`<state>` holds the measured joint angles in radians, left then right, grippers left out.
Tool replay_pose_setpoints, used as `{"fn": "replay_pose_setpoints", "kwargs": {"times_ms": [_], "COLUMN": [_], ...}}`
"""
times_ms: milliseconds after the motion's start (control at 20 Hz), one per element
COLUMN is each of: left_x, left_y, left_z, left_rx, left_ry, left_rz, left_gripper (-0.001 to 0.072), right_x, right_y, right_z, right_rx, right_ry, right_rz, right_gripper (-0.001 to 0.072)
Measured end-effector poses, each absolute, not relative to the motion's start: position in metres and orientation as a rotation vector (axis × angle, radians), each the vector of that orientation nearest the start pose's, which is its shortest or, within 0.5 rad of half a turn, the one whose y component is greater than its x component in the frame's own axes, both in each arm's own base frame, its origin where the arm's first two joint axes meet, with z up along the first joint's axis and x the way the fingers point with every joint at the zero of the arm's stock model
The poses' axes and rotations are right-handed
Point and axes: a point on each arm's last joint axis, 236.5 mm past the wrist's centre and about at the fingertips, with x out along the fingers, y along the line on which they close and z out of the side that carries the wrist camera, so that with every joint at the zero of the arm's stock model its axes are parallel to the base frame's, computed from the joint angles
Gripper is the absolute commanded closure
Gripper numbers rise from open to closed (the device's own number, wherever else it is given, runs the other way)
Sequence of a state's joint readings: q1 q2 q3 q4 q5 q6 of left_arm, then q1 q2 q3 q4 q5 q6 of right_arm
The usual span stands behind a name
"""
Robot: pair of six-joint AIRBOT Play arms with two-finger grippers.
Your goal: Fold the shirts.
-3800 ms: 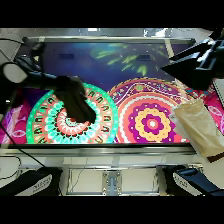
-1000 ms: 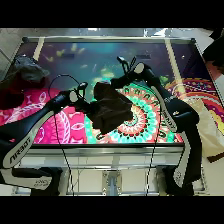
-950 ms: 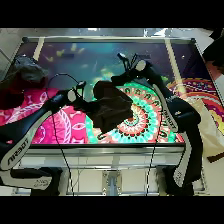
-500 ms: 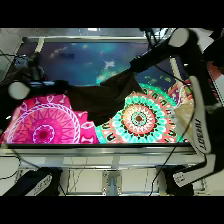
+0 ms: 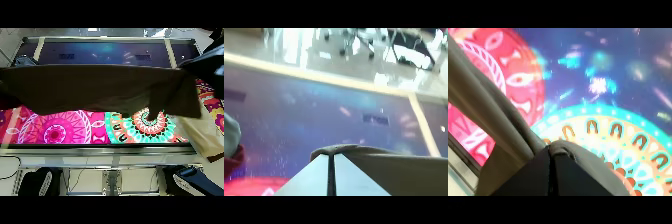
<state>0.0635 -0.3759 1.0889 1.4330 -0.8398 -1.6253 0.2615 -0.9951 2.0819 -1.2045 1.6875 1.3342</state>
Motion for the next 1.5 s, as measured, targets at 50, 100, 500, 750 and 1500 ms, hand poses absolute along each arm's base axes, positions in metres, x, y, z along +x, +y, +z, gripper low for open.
{"fn": "replay_pose_setpoints", "kwargs": {"times_ms": [50, 100, 500, 750, 1500], "left_x": [0.254, 0.253, 0.328, 0.41, 0.441], "left_y": [-0.008, -0.01, 0.009, 0.037, 0.155], "left_z": [0.352, 0.352, 0.23, 0.143, 0.103], "left_rx": [-0.16, -0.166, -0.098, -0.055, -0.31], "left_ry": [0.113, 0.117, 0.57, 0.722, 0.653], "left_rz": [-0.031, -0.039, 0.026, 0.107, 0.401], "left_gripper": [0.0698, 0.0698, 0.0698, 0.0696, 0.0017], "right_x": [0.226, 0.221, 0.344, 0.492, 0.567], "right_y": [0.148, 0.146, 0.155, 0.161, 0.025], "right_z": [0.403, 0.406, 0.309, 0.196, 0.101], "right_rx": [-0.227, -0.224, -0.193, -0.086, 0.064], "right_ry": [0.499, 0.487, 0.717, 0.789, 0.949], "right_rz": [0.684, 0.681, 0.58, 0.441, 0.122], "right_gripper": [0.0699, 0.0699, 0.0699, 0.0698, 0.0287]}}
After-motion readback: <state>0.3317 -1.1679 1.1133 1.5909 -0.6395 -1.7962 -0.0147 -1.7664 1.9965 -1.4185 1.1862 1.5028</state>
